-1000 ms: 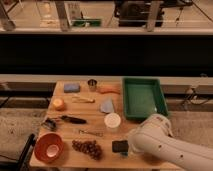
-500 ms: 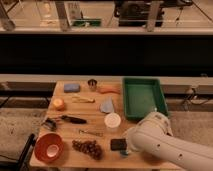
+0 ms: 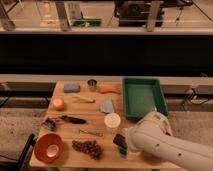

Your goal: Place eraser in plastic cup

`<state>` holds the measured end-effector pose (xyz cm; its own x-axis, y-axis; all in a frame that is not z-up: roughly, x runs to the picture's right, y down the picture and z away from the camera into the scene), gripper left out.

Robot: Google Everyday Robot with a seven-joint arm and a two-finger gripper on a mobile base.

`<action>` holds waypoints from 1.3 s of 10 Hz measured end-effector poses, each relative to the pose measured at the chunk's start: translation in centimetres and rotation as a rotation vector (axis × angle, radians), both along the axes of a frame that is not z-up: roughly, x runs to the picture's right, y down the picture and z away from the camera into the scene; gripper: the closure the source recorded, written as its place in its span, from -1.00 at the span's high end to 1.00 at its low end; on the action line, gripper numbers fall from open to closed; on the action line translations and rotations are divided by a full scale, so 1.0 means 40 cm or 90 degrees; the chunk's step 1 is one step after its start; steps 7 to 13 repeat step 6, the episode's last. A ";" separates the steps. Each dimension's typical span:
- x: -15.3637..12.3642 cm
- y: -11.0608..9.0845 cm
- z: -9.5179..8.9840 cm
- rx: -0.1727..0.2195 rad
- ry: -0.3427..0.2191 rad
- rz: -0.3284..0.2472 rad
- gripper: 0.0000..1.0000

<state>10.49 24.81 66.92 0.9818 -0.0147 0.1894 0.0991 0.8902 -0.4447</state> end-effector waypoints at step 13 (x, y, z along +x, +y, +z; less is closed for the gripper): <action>0.014 -0.067 -0.038 0.034 0.009 -0.002 0.60</action>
